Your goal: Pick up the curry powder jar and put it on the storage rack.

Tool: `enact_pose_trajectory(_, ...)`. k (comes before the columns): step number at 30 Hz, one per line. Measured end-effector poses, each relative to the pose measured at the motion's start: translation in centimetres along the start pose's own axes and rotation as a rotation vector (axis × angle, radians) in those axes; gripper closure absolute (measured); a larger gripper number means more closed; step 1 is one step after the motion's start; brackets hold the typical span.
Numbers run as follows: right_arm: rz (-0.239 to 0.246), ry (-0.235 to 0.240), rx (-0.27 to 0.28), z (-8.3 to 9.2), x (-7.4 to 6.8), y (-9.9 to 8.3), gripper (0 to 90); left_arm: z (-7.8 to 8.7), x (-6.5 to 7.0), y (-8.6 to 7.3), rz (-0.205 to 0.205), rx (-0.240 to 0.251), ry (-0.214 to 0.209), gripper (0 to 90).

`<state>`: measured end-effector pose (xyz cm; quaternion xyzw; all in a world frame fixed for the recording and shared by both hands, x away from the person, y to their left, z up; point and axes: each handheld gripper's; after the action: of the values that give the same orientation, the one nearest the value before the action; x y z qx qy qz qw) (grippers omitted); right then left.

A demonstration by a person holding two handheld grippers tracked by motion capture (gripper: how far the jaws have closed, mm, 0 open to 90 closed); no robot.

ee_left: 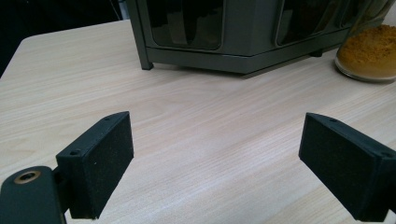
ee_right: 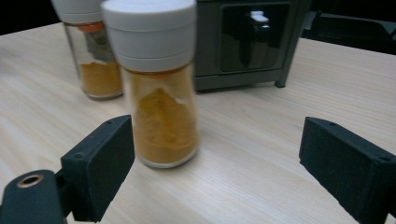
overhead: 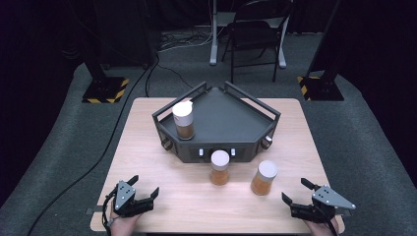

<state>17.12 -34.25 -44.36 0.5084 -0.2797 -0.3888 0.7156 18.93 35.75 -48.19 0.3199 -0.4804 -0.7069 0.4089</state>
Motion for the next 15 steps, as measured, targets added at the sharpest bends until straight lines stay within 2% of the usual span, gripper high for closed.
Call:
enact_pose_trajectory(8, 0.031, 0.066, 0.019, 0.8, -1.9, 0.6, 9.9, 0.0, 0.0, 0.0, 0.000, 0.000, -0.001, 10.2)
enact_pose_trajectory(15, 0.053, 0.122, 0.026, 0.6, -3.2, 1.1, 9.9, 0.0, 0.0, 0.0, 0.001, 0.000, 0.000, 10.2)
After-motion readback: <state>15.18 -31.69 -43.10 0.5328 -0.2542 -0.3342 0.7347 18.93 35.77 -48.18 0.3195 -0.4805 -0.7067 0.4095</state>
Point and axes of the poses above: each handheld gripper's, and its own axes: z roughly backward along the jaws, y roughly out of its top, x roughly to its right, and after that the axes turned 1 degree about -z, right-handed
